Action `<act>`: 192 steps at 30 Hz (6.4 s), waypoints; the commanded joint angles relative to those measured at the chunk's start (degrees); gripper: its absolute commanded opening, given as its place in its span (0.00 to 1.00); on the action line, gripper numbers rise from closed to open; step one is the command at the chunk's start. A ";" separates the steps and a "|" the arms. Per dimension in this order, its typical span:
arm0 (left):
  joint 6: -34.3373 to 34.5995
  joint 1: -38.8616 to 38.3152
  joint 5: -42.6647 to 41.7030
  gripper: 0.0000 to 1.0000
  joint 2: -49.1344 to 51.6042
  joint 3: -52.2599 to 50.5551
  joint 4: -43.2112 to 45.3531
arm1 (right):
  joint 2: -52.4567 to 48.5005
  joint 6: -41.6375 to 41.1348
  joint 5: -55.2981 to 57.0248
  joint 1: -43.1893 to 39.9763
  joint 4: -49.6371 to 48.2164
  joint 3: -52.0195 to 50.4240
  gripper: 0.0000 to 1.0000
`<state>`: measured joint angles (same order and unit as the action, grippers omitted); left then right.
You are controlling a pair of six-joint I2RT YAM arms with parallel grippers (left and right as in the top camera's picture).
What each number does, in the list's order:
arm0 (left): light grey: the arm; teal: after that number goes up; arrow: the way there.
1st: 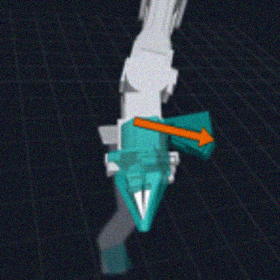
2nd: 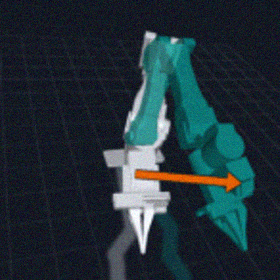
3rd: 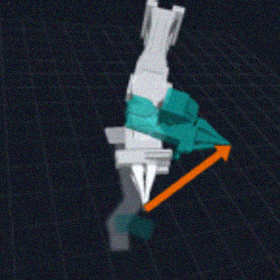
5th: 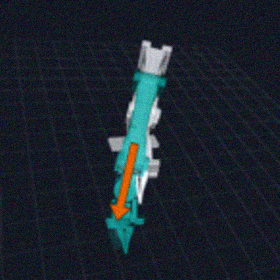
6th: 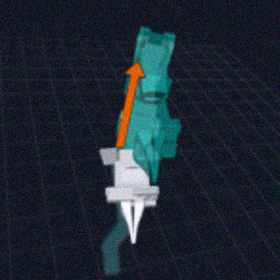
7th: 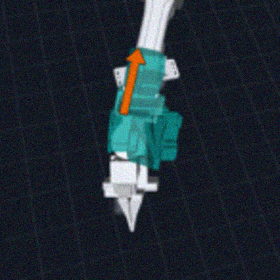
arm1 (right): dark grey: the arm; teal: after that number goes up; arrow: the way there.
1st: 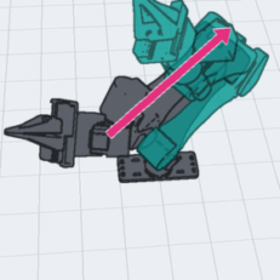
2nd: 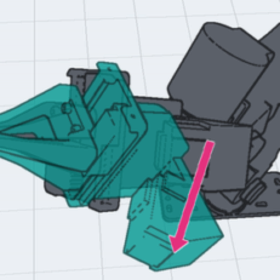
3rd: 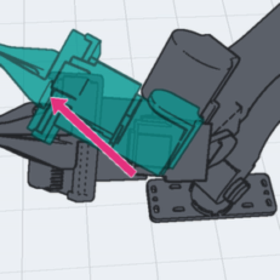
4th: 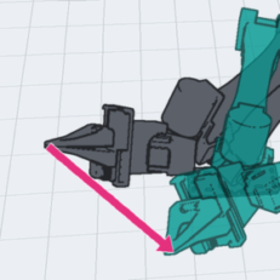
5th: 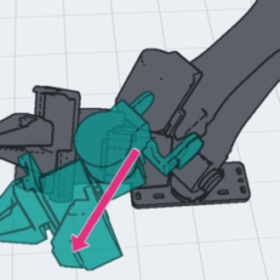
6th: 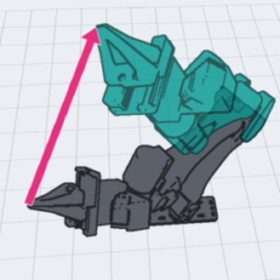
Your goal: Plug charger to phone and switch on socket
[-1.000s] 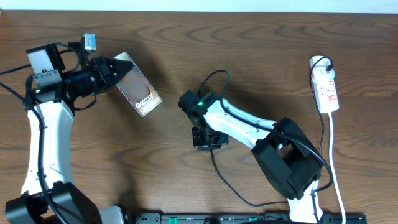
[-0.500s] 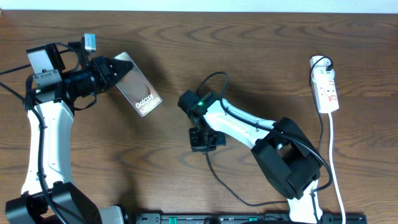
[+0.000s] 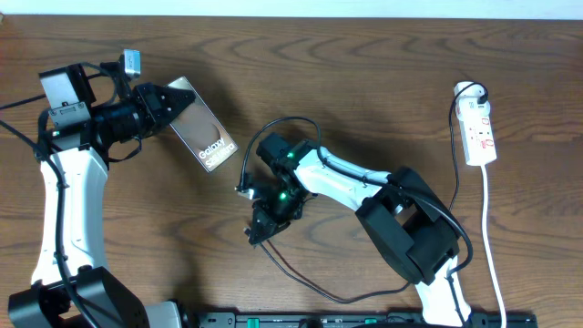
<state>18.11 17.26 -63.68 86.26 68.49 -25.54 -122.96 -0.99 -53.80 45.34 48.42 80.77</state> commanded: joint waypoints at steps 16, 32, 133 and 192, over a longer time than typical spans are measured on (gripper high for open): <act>-0.52 0.20 -1.20 0.07 -0.52 0.07 0.11 | 0.02 5.38 -4.42 0.37 -0.04 -0.26 0.01; -0.33 0.22 -19.74 0.07 -0.52 0.07 11.41 | 0.02 16.26 -19.80 -10.36 0.04 -0.26 0.01; -4.52 -2.93 -22.21 0.07 7.82 0.07 18.14 | 0.07 3.56 -31.85 -11.91 -49.11 -0.09 0.01; -4.61 -2.89 -21.79 0.07 7.82 0.07 18.14 | 0.07 0.87 -30.16 -13.20 -49.18 -0.09 0.01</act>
<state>13.45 14.41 -83.42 94.78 68.20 -7.42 -122.96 1.80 -85.30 32.75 -0.47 80.60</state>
